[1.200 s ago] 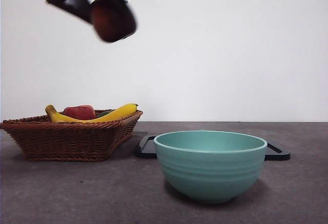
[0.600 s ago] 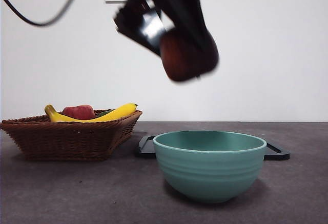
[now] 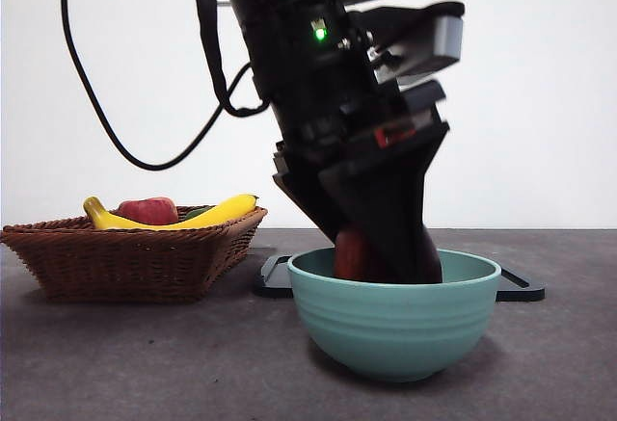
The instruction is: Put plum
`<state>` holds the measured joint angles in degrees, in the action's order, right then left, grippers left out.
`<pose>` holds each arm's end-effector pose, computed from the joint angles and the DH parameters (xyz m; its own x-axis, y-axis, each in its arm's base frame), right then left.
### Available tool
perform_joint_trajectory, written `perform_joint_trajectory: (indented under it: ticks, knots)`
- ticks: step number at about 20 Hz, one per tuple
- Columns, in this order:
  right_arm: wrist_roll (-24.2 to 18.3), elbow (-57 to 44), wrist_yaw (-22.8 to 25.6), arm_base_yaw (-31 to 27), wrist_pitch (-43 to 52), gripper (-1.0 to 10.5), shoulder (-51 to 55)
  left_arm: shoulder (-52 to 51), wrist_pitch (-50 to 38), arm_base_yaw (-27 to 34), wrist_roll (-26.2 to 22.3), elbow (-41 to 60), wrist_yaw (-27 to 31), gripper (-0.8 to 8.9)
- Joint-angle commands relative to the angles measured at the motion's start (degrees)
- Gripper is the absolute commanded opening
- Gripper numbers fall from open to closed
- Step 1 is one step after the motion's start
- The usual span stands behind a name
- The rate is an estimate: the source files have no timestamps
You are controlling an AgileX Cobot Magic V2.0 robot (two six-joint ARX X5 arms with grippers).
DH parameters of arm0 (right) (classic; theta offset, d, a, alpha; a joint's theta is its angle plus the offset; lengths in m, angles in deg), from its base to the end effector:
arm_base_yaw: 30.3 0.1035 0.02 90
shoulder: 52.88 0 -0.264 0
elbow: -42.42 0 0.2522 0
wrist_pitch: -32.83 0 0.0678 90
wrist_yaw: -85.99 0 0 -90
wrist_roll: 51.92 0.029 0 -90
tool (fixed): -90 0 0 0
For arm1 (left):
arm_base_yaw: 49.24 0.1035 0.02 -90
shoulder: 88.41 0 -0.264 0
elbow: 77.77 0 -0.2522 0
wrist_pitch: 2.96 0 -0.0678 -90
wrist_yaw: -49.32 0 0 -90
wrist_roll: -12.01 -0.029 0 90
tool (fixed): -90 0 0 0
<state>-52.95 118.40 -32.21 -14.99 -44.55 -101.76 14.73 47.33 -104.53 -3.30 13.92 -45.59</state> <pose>0.1223 0.0477 0.3455 0.4184 0.6045 -0.6779 -0.5372 0.7665 0.3519 0.2055 -0.3010 0.2083 0.1683 -0.3933 -0.9039 0.9461 0.3217 0.0362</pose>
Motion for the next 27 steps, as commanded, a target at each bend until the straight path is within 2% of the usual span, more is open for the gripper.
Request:
perform_joint_trajectory:
  ticks: [1,8,9,12,18,23,27]
  knots:
    - [0.6,1.3,0.2,0.2,0.3,3.9,-0.4,2.3,-0.6,-0.8,-1.5,-1.2,0.0,2.45]
    - [0.6,1.3,0.2,0.2,0.3,3.9,-0.4,4.4,-0.9,-1.4,-2.3,-1.2,0.1,2.51]
    - [0.6,1.3,0.2,0.2,0.3,3.9,-0.5,4.4,-1.0,-1.4,-2.3,-1.2,0.1,2.63]
    - [0.5,1.3,0.2,0.2,0.3,3.9,-0.5,4.4,-1.0,-1.4,-2.2,-1.2,0.1,3.89]
    - [0.4,1.3,0.2,0.2,0.3,3.9,-0.5,4.3,2.0,-1.4,-1.5,-4.4,0.1,3.87]
    - [0.4,1.3,0.2,0.2,0.3,3.9,-0.4,4.0,7.7,0.0,0.5,-13.1,0.1,3.86]
    - [0.3,1.3,0.2,0.2,0.3,3.9,-0.4,-0.9,7.7,5.0,6.3,-16.3,-0.2,3.83]
